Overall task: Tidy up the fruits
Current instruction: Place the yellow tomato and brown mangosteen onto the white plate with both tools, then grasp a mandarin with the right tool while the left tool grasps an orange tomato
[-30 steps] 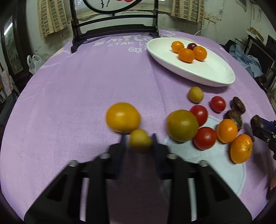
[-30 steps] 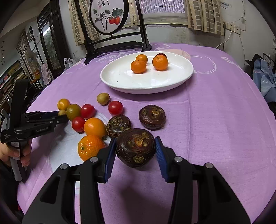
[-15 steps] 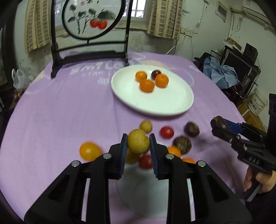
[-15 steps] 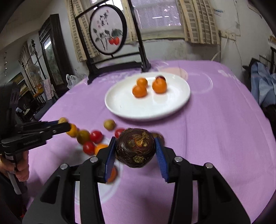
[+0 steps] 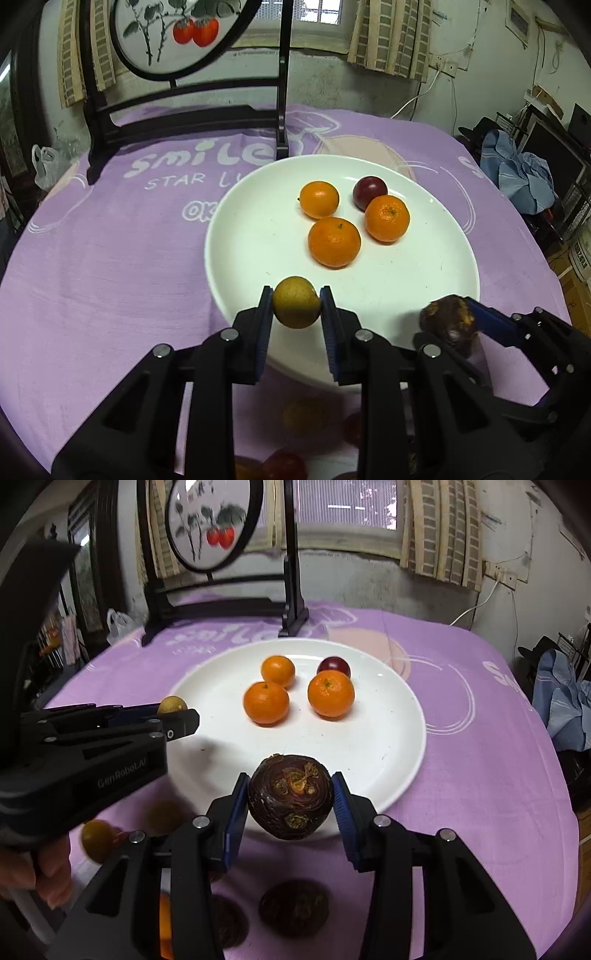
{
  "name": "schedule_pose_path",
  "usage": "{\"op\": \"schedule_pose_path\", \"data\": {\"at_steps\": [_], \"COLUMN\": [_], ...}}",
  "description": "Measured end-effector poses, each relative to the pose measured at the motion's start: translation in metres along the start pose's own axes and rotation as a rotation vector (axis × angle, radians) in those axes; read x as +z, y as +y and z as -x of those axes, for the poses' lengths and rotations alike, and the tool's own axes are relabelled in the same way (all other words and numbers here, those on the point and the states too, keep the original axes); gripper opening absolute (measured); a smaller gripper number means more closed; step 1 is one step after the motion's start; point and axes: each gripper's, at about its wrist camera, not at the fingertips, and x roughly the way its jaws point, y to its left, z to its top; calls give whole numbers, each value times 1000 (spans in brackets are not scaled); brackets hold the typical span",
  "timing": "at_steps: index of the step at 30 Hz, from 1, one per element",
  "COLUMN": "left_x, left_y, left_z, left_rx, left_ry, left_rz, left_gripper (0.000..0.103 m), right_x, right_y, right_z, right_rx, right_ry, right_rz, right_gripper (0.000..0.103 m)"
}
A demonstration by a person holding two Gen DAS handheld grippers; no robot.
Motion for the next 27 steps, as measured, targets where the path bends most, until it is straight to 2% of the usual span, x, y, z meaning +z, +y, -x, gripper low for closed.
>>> {"op": "schedule_pose_path", "data": {"at_steps": [1, 2, 3, 4, 6, 9, 11, 13, 16, 22, 27], "left_x": [1, 2, 2, 3, 3, 2, -1, -7, -20, -60, -86], "left_y": [-1, -1, 0, 1, 4, 14, 21, 29, 41, 68, 91], "left_z": [-2, -4, -4, -2, 6, 19, 28, 39, 55, 79, 75], "left_rx": [1, 6, 15, 31, 65, 25, 31, 32, 14, 29, 40], "left_ry": [3, -1, -7, -26, -65, -51, -57, -65, -72, -78, -25], "left_rz": [6, 14, 19, 23, 34, 59, 66, 66, 67, 93, 121], "left_gripper": [28, 47, 70, 76, 76, 81, 86, 88, 91, 97, 97], "right_x": [1, 2, 3, 3, 3, -2, -8, -16, -32, -75, -107], "right_y": [-1, -1, -1, -2, -2, -5, -9, -11, -11, 7, 47], "right_z": [-4, -7, -9, -10, -8, 5, 17, 33, 54, 83, 90], "right_rx": [-8, -10, -6, -3, -17, -19, 1, 16, 37, 115, 184], "right_ry": [5, 13, 21, 26, 20, -5, -19, -37, -41, 14, 60], "right_rz": [-4, -6, -8, -10, -10, -17, -30, -31, -19, 9, 56], "right_gripper": [45, 45, 47, 47, 53, 54, 58, 63, 63, 63, 63]}}
